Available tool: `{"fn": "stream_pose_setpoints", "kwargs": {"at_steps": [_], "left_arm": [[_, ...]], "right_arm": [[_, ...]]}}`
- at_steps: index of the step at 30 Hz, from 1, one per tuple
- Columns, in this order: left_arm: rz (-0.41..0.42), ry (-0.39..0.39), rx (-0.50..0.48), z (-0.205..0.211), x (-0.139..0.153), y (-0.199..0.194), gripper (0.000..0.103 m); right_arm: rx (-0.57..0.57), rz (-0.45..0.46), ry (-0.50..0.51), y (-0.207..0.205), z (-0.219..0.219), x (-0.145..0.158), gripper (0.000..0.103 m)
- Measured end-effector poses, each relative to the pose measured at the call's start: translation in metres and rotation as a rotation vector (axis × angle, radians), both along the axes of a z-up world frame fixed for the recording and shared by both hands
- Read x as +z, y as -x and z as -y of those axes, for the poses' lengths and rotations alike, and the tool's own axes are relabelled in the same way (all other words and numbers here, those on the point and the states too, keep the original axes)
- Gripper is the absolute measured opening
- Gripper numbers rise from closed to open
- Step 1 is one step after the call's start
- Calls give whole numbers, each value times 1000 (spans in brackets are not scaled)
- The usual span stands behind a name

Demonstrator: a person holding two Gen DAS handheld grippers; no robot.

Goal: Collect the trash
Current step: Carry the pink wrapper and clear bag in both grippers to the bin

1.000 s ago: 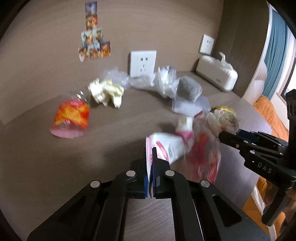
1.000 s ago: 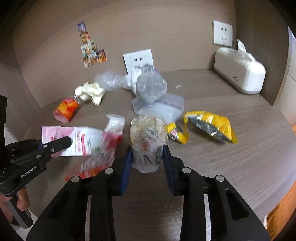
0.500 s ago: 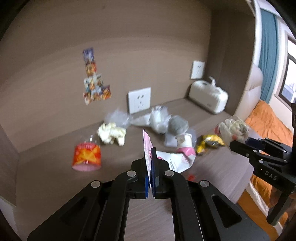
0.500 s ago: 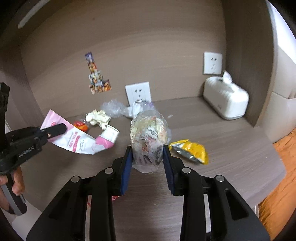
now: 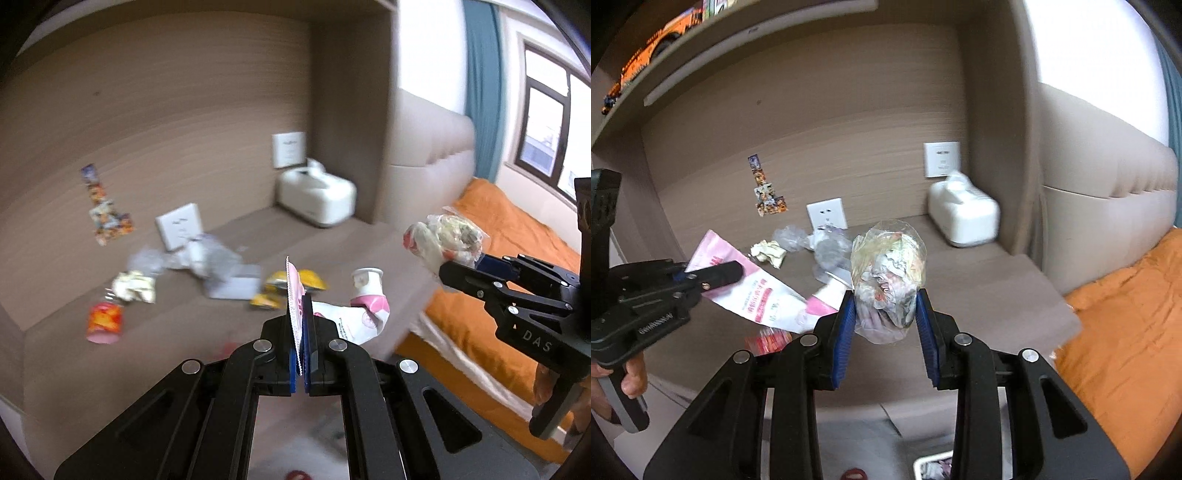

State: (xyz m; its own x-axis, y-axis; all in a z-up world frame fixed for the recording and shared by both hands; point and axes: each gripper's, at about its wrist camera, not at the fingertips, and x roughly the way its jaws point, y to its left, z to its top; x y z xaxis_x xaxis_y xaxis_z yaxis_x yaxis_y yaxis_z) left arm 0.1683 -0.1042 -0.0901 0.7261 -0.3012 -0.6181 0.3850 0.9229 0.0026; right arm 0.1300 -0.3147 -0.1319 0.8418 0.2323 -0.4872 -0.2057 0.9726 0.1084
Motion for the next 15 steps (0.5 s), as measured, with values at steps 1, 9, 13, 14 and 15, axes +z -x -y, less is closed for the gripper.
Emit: {"fn": "stream_pose_setpoints", "kwargs": {"at_steps": [1, 9, 13, 14, 15], "left_arm": [[-3, -2, -10, 12, -2, 8, 1], [-74, -7, -60, 97, -37, 60, 2], [-135, -37, -71, 128, -72, 81, 2], [-150, -44, -75, 134, -80, 84, 2], [-174, -49, -79, 141, -92, 87, 2]], "right_arm": [[-5, -3, -1, 9, 10, -1, 34], [-35, -60, -22, 70, 85, -28, 34], [-27, -121, -26, 84, 109, -52, 34], [-22, -137, -24, 86, 113, -59, 34], [-19, -154, -19, 86, 116, -67, 34]]}}
